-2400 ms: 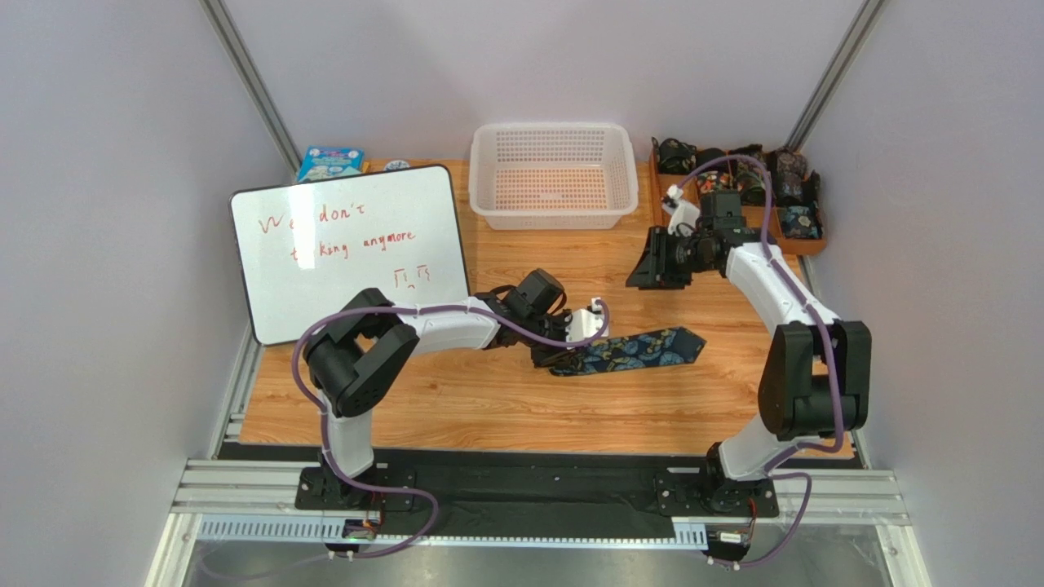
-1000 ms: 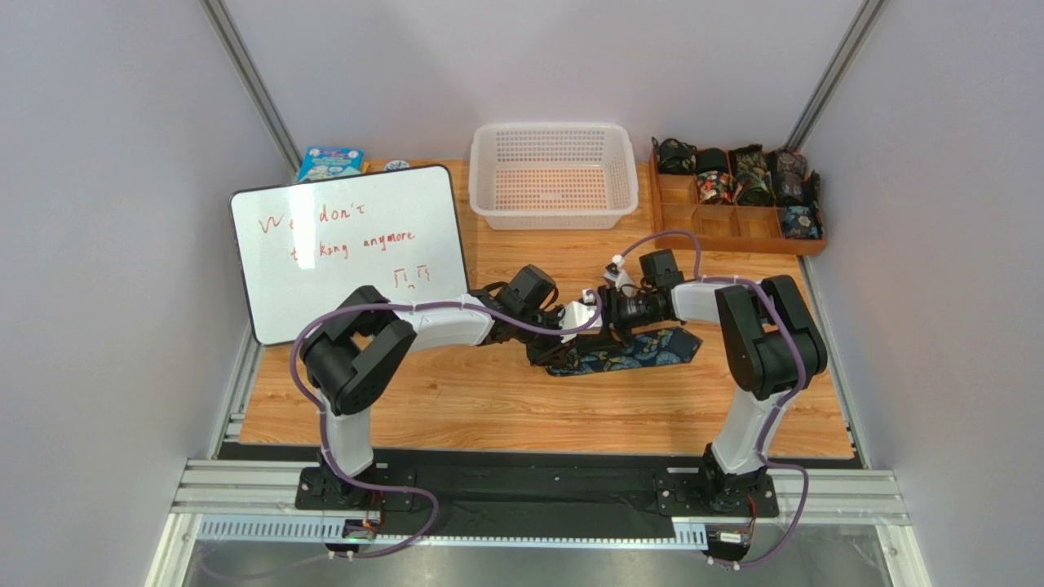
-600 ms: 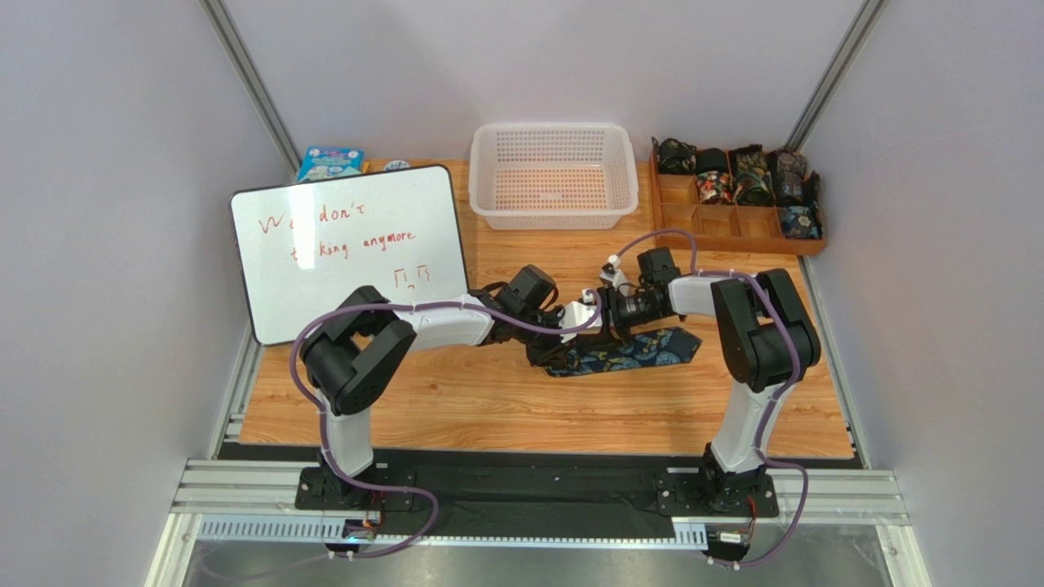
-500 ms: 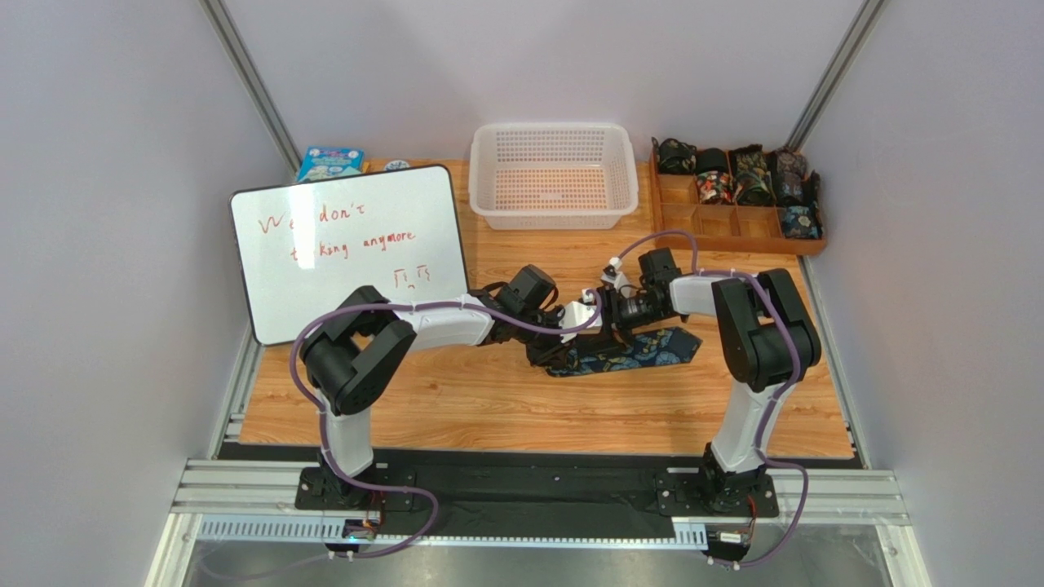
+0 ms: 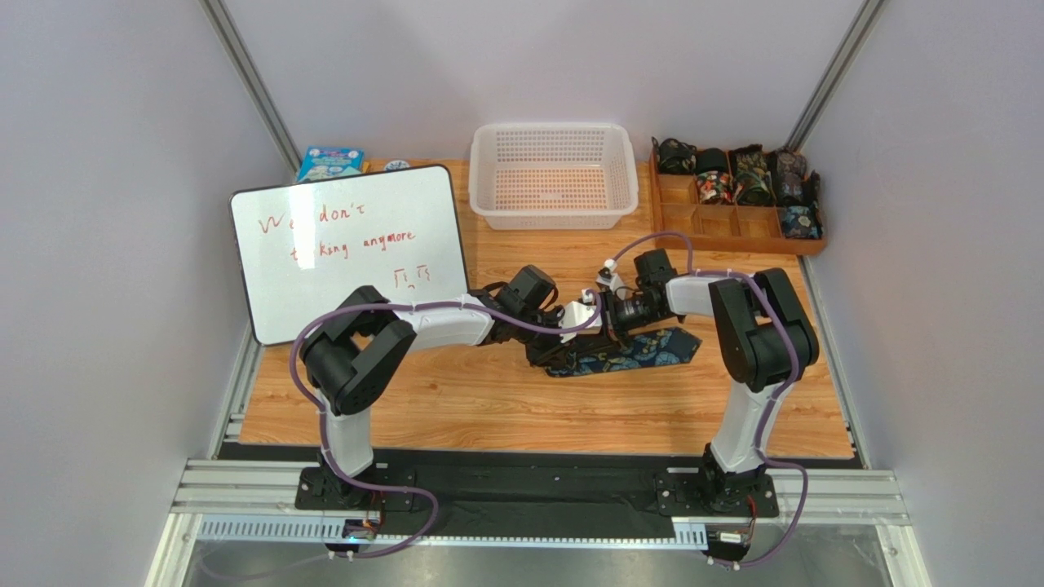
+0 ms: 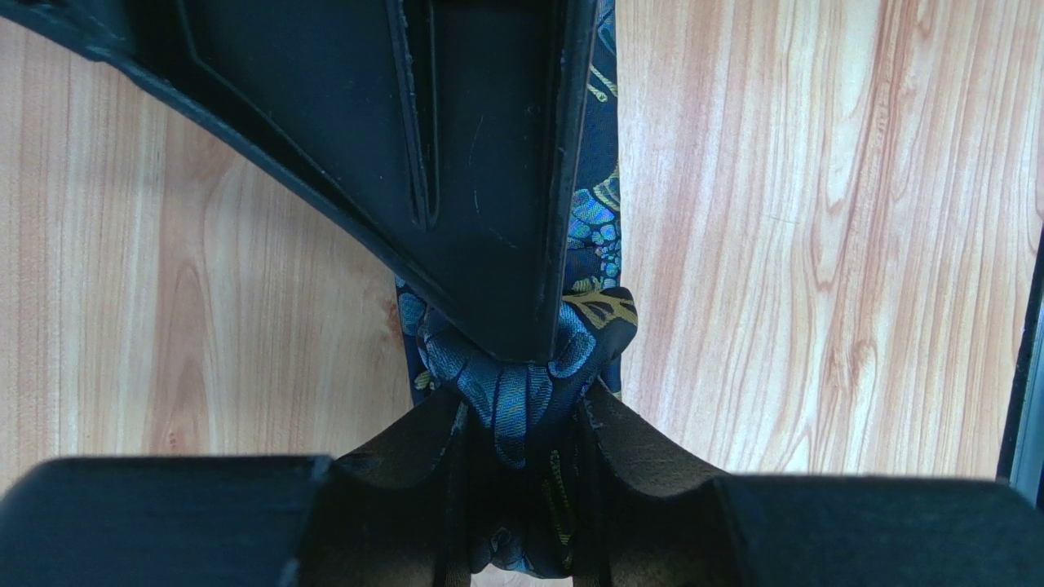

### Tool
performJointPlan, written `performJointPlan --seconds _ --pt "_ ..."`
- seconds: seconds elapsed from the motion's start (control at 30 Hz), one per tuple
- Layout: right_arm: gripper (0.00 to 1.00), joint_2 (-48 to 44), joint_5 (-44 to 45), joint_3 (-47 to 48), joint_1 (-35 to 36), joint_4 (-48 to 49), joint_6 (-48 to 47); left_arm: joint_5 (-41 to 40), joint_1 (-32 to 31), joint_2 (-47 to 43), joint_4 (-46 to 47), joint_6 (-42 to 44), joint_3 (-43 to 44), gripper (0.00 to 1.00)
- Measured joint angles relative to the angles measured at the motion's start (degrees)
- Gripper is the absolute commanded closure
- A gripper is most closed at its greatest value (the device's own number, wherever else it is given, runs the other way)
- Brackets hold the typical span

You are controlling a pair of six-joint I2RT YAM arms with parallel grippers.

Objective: Roll the ties
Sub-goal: Roll the tie at the center of the board.

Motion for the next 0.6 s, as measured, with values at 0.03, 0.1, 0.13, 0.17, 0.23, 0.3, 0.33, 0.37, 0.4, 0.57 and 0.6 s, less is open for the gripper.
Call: performJointPlan --seconds 0.03,0.1,0.13,0.17,0.23,0.3,0.33,0.37,0.4,0.57,0.6 --pt "1.00 0.3 -0.2 0.1 0.0 0.0 -0.1 0.0 0.0 0.0 -0.1 0.0 0.0 0.78" --pt "1.00 1.1 -0.9 0.4 -0.1 -0.4 -0.4 0.0 0.0 -0.1 -0.3 0.0 0.0 0.64" --pt "1.00 1.4 -1.1 0.5 -0.1 -0.6 -0.6 -0.1 0.0 -0.2 -0.4 0.0 0.0 0.60" --pt "1.00 1.6 -1.2 0.7 -0.2 -0.9 -0.8 -0.2 0.0 -0.3 -0.5 -0.1 -0.1 0.57" --pt "1.00 2.1 -1.2 1.0 -0.2 -1.7 -1.7 -0.1 0.3 -0.4 -0.7 -0.3 -0.1 0.48" --pt "1.00 2.9 -0.8 1.2 -0.4 -2.6 -2.7 0.3 0.4 -0.7 -1.1 -0.6 -0.1 0.43" --pt "1.00 3.3 -0.7 1.2 -0.5 -3.1 -3.0 0.5 0.5 -1.0 -1.4 -0.7 -0.1 0.41" --pt "1.00 3.7 -0.4 1.3 -0.6 -3.7 -3.4 0.7 0.7 -1.4 -1.6 -0.7 -0.3 0.36" --pt "1.00 4.0 -0.1 1.4 -0.8 -4.5 -3.8 0.9 0.9 -2.2 -1.7 -0.7 -0.8 0.34" --pt "1.00 5.5 2.2 2.3 -1.7 -7.9 -5.6 1.7 1.5 -6.6 -1.5 -1.1 -2.4 0.26" --pt "1.00 5.6 2.8 2.8 -1.9 -8.6 -6.0 1.9 1.6 -7.1 -1.1 -1.1 -2.7 0.26"
